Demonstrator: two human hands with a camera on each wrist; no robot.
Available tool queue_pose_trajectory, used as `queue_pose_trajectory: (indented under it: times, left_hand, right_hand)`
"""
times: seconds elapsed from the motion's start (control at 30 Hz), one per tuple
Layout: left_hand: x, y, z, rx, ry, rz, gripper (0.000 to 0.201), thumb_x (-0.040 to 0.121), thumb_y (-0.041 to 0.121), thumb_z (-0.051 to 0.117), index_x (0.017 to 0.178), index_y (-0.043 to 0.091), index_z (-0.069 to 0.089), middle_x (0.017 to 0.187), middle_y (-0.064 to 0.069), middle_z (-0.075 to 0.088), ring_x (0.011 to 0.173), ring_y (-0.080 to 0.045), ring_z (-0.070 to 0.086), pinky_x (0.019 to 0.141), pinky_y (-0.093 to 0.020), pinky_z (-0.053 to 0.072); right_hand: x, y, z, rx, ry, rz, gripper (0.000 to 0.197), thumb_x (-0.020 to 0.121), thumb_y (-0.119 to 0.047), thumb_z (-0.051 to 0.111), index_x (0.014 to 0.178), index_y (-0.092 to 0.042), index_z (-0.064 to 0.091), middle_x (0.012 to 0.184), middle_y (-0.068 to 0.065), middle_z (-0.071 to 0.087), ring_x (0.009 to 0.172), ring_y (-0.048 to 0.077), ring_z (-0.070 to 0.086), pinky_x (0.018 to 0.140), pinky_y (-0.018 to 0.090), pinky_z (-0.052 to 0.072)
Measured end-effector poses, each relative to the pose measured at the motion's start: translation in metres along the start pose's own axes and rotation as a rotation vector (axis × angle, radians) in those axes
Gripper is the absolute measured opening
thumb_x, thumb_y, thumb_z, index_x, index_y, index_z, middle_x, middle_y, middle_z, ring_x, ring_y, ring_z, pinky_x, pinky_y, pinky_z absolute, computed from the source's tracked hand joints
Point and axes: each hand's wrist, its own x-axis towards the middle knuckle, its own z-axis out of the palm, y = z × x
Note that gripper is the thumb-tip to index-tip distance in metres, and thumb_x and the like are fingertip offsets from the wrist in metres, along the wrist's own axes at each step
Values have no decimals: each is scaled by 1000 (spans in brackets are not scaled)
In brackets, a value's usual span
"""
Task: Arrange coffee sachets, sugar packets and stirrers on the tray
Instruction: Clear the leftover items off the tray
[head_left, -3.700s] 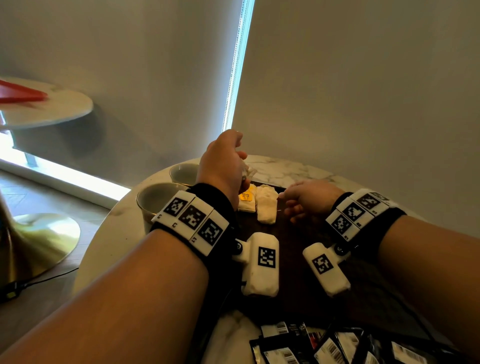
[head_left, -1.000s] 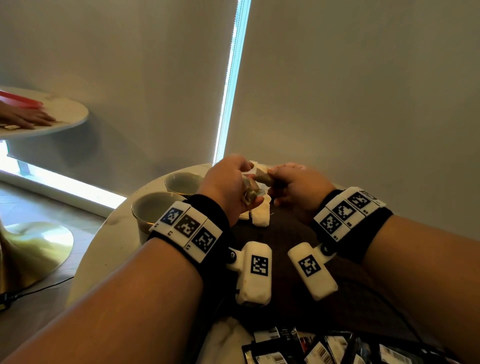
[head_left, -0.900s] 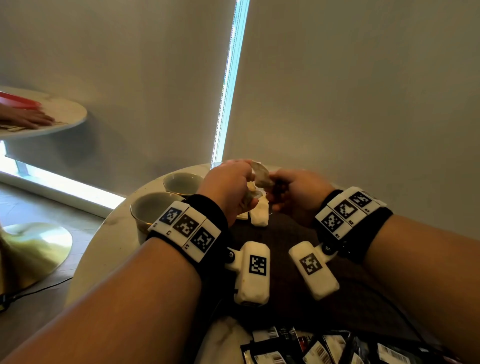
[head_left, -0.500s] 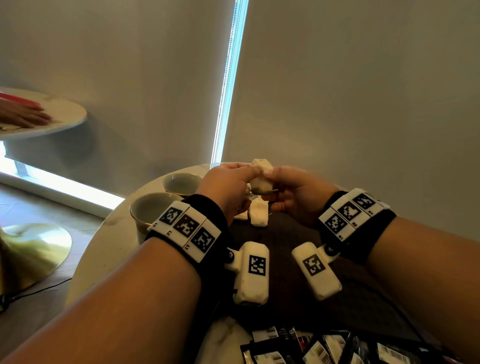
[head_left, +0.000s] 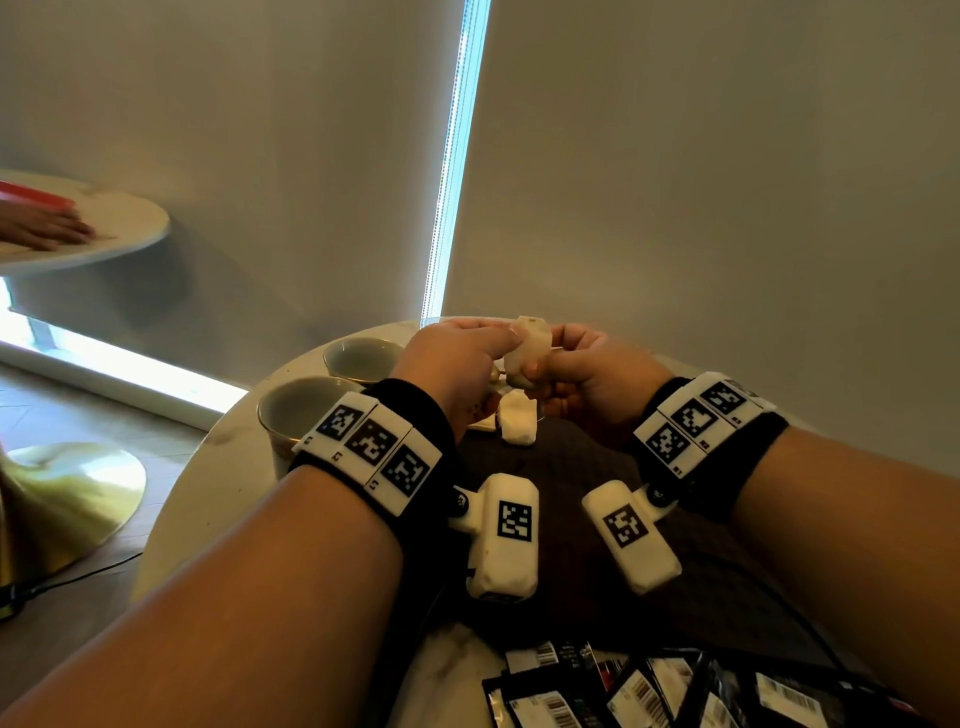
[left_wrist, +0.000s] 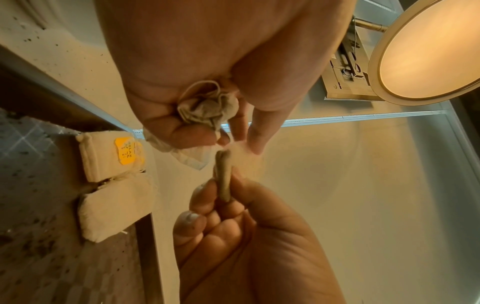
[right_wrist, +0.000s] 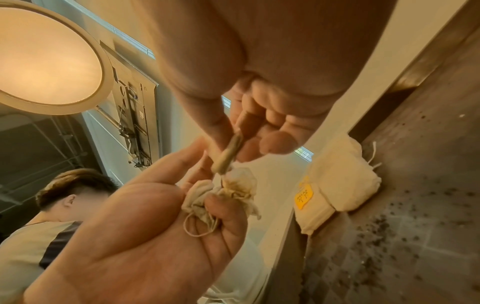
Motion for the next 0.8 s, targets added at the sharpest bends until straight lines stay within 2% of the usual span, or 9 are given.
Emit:
queue_pose_trajectory:
  times: [0.13, 0.27, 0.43, 0.53, 0.6, 0.67, 0.7, 0.73, 0.8]
  left_hand:
    - [2, 5, 2, -86, 74, 26, 34, 91, 29, 65, 121, 12, 67, 79, 0, 59, 66, -16, 56, 56, -33, 47]
    - [-1, 12, -2, -161, 122, 24, 21, 96, 27, 52, 109, 21, 68, 100, -4, 60, 85, -24, 57, 61, -35, 49]
    - [-2, 14, -4, -209, 154, 4, 20, 94, 31, 53, 105, 20, 66, 103, -5, 60, 89, -27, 56, 58, -34, 48]
    - [-2, 14, -3, -193, 145, 6, 20, 95, 30, 52, 106, 21, 66, 103, -5, 59, 90, -27, 57, 61, -35, 49]
    - [-3, 15, -3, -183, 144, 8, 19, 96, 29, 50, 104, 21, 65, 102, -4, 59, 90, -27, 57, 62, -35, 49]
    - [-4, 15, -2, -178, 144, 1, 18, 96, 29, 50, 103, 21, 65, 102, -4, 59, 90, -27, 56, 62, -35, 49]
    - [-4, 15, -2, -179, 143, -4, 18, 96, 29, 50, 102, 21, 65, 103, -5, 59, 90, -27, 56, 62, -35, 49]
    - [-5, 15, -2, -181, 143, -7, 18, 96, 29, 50, 102, 21, 65, 103, -5, 59, 90, -27, 56, 62, -35, 49]
    - [-5, 16, -2, -187, 139, -15, 20, 94, 30, 51, 103, 21, 66, 103, -5, 59, 90, -27, 56, 61, -35, 49]
  right_hand:
    - [4, 5, -8, -63, 67, 57, 26, 87, 9, 64, 107, -7, 62, 85, 9, 73, 67, 16, 71, 54, 27, 52]
    - [12, 6, -13, -349, 98, 215, 23, 83, 9, 70, 95, -9, 61, 78, 10, 70, 58, 15, 70, 55, 29, 55]
    - [20, 7, -7, -572, 37, 372, 30, 83, 6, 73, 104, -11, 59, 91, 14, 71, 70, 21, 72, 53, 29, 56]
    - [22, 9, -2, -649, 16, 422, 38, 83, 1, 76, 116, -9, 61, 89, 12, 72, 65, 19, 72, 51, 29, 55]
    - [24, 9, 0, -797, 6, 407, 33, 81, -8, 80, 112, -7, 67, 87, 9, 73, 70, 19, 71, 65, 33, 59]
    - [24, 8, 2, -913, -1, 396, 32, 79, -17, 84, 107, -8, 71, 96, 9, 74, 88, 24, 72, 88, 40, 59]
    - [25, 8, 3, -927, -5, 403, 32, 78, -18, 84, 106, -10, 71, 98, 9, 75, 93, 25, 72, 92, 42, 57]
    - [26, 9, 4, -899, -12, 414, 30, 79, -16, 83, 107, -9, 70, 95, 9, 74, 90, 24, 72, 90, 42, 58]
    - [25, 10, 3, -773, -7, 445, 26, 84, -4, 77, 108, -6, 68, 84, 9, 72, 76, 21, 70, 73, 36, 59]
